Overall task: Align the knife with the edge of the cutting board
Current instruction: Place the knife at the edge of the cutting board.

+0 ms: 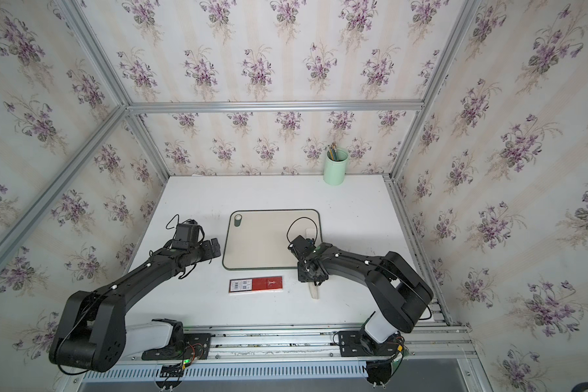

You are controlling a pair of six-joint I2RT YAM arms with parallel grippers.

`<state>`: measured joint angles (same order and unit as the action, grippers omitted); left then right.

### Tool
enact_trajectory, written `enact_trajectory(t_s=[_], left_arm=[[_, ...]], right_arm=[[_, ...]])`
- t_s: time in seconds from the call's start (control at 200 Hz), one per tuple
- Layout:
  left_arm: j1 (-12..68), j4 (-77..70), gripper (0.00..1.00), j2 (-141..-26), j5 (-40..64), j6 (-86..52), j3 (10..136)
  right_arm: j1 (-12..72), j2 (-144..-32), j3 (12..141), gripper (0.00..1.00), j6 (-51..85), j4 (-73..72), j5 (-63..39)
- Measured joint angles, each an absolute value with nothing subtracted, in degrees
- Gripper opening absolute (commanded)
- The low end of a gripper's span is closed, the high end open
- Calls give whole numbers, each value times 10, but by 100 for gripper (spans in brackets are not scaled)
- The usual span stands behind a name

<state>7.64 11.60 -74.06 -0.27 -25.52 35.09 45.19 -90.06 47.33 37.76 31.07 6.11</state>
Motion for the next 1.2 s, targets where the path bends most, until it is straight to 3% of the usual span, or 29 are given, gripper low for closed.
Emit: enact_trajectory(t_s=[1.199], left_arm=[[77,116,100,-741,-3,-255,352]], right_arm=[[452,-900,467,26,409,301,66]])
